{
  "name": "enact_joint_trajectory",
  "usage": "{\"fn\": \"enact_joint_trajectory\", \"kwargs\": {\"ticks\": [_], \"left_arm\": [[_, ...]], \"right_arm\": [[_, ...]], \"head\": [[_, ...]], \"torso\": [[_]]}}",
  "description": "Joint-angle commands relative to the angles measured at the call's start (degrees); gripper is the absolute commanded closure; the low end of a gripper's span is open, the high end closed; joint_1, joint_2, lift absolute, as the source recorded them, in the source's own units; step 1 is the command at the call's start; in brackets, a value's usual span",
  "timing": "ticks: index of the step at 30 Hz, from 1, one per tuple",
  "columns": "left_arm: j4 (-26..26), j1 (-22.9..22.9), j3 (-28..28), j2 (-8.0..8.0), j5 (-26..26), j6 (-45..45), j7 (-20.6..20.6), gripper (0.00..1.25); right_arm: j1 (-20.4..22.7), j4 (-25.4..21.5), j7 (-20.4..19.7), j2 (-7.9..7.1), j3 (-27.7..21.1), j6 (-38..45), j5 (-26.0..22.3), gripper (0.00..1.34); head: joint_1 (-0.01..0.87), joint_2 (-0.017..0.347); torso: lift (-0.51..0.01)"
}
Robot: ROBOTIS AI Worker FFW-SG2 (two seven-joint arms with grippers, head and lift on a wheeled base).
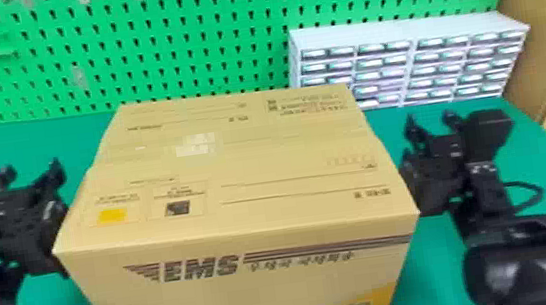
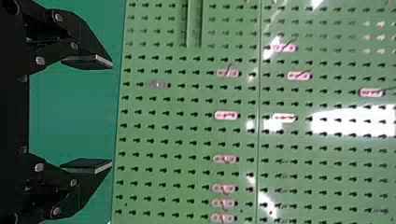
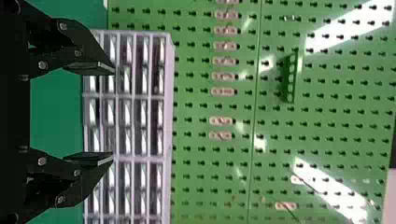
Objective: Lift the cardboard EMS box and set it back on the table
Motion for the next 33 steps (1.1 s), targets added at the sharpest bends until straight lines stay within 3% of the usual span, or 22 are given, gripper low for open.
{"fn": "enact_joint_trajectory", "kwargs": {"ticks": [1,9,33], "left_arm": [[-1.1,0.3,2.7,0.1,-0.4,-0.3,-0.4,0.5],[-2.5,0.9,4.7,0.1,-0.4,-0.3,-1.2,0.5],[-2.5,0.6,3.8,0.01,-0.5,-1.5,-1.3,0.5]], "right_arm": [[1.3,-2.0,0.0,-0.99,-3.5,0.0,0.1,0.6],[3.0,-4.7,0.1,-0.99,-8.0,0.1,0.8,0.6],[2.7,-4.7,0.1,0.06,-8.1,0.2,2.0,0.59]], "head": [[0.678,-0.015],[0.678,-0.015],[0.678,-0.015]], "torso": [[-0.092],[-0.092],[-0.092]]}}
